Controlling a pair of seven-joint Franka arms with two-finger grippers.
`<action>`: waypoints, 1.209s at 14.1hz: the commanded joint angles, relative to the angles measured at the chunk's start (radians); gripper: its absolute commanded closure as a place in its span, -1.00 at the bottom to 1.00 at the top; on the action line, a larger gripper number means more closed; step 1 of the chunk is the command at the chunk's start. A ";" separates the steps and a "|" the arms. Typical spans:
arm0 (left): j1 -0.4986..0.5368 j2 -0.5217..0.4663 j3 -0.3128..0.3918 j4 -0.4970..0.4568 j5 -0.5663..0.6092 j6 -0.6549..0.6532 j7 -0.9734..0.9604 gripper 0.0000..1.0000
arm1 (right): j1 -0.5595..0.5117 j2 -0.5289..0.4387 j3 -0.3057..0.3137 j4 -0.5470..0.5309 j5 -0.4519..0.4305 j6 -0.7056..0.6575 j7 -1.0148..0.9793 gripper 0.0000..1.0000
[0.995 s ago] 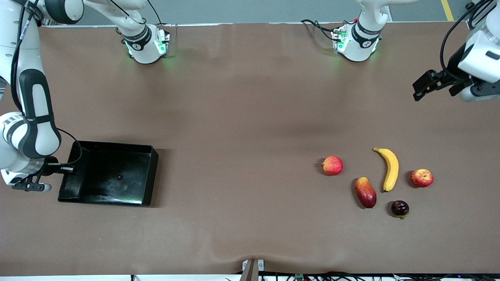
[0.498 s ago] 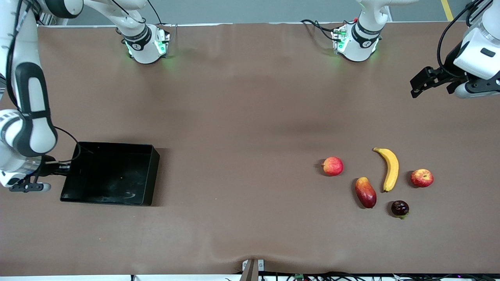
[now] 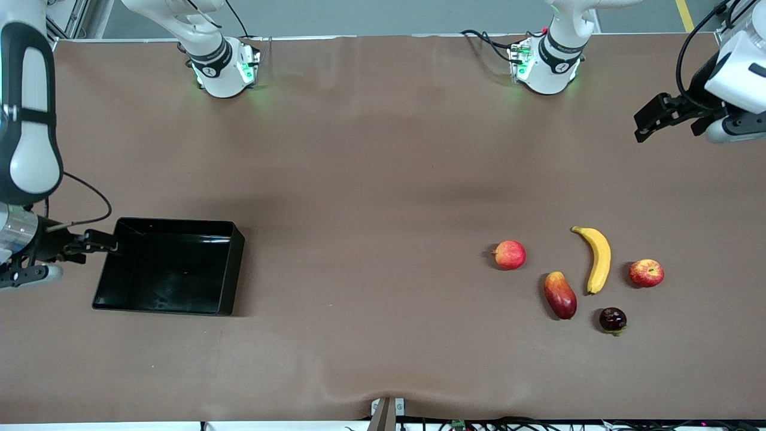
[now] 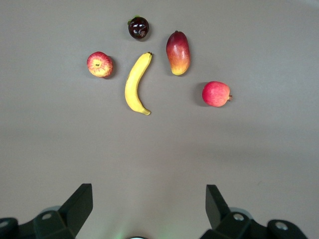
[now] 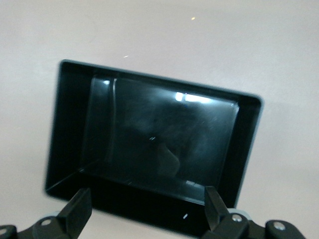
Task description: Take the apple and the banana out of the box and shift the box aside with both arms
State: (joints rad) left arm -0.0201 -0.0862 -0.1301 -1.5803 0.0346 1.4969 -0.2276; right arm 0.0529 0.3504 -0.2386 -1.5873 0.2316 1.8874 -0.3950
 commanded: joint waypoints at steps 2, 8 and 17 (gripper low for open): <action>-0.009 0.014 -0.005 0.025 -0.015 -0.024 0.004 -1.00 | 0.059 -0.152 0.007 -0.022 -0.112 -0.140 0.187 -1.00; -0.001 0.005 -0.005 0.072 -0.001 -0.026 0.013 -1.00 | 0.078 -0.315 0.083 -0.022 -0.152 -0.295 0.333 -1.00; 0.005 0.013 0.007 0.066 -0.002 -0.033 0.108 -1.00 | -0.056 -0.347 0.196 0.093 -0.196 -0.473 0.390 -1.00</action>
State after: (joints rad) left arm -0.0191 -0.0741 -0.1217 -1.5203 0.0346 1.4771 -0.1381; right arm 0.0294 0.0077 -0.0715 -1.5045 0.0562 1.4276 -0.0250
